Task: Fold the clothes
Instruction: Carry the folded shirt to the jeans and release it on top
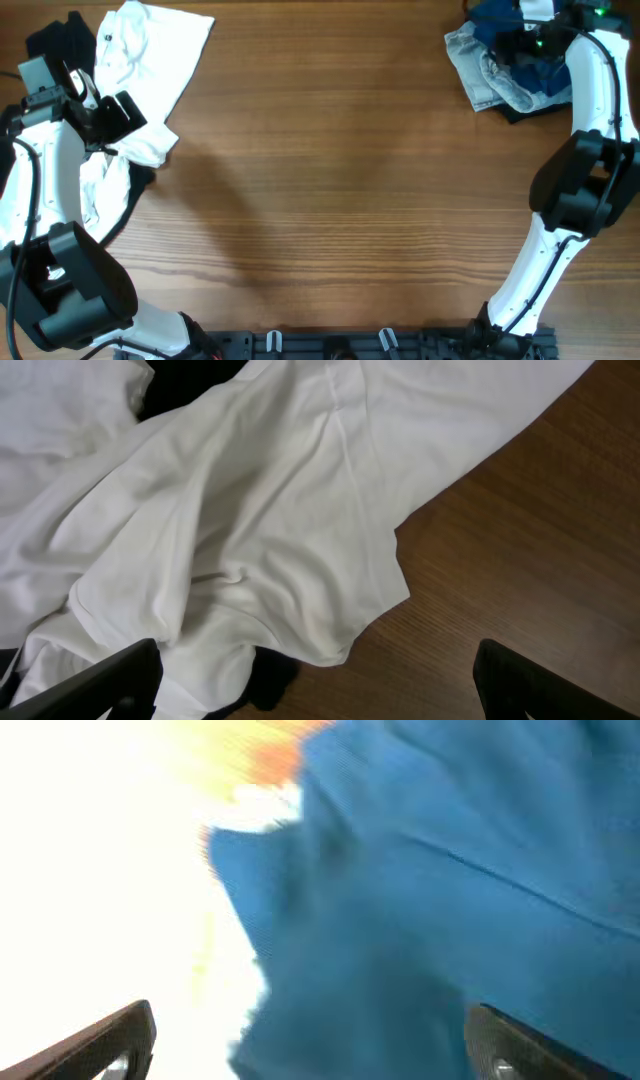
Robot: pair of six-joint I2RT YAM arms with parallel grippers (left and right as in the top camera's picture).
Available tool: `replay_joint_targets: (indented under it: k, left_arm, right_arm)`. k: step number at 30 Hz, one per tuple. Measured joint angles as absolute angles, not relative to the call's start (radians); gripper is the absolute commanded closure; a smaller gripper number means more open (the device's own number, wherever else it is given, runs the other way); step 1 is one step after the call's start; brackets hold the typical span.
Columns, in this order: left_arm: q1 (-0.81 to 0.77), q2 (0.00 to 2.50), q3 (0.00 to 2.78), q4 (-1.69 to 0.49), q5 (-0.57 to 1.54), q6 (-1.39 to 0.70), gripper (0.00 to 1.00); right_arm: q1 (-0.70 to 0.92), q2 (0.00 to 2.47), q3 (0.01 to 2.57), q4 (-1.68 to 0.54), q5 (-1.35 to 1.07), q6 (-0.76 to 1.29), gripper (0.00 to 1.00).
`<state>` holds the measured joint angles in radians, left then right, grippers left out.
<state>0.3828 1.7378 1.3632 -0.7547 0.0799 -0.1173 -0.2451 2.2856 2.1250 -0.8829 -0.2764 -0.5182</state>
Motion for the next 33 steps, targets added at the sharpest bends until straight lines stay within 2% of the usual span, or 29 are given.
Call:
replay_joint_targets:
  k: [4, 9, 13, 17, 23, 26, 29, 33]
  left_arm:
    - [0.383, 1.738, 1.363, -0.757, 0.08, -0.117, 0.0]
    - [0.383, 1.738, 1.363, -0.754, 0.08, -0.117, 0.0]
    - [0.383, 1.738, 1.363, -0.754, 0.08, -0.117, 0.0]
    - [0.383, 1.738, 1.363, -0.754, 0.08, -0.117, 0.0]
    - [0.383, 1.738, 1.363, -0.754, 0.08, -0.117, 0.0]
    - [0.383, 1.738, 1.363, -0.754, 0.08, -0.117, 0.0]
    - [0.383, 1.738, 1.363, -0.751, 0.08, -0.117, 0.0]
    - [0.383, 1.738, 1.363, -0.754, 0.08, -0.117, 0.0]
  right_arm:
    - [-0.244, 2.258, 2.123, -0.806, -0.453, -0.426, 0.0]
    - [-0.249, 2.186, 2.129, -0.574, -0.282, -0.286, 0.0]
    - [-0.271, 2.252, 2.129, -0.575, -0.164, -0.225, 0.0]
    - [-0.337, 2.421, 2.129, -0.647, -0.157, -0.134, 0.0]
    - [-0.345, 2.41, 2.143, -0.71, -0.202, -0.107, 0.0]
    - [-0.345, 2.273, 2.117, -0.755, -0.228, -0.101, 0.0]
    - [-0.342, 1.887, 2.122, -0.814, -0.337, -0.097, 0.0]
    - [-0.318, 1.6, 2.142, -0.873, -0.404, -0.046, 0.0]
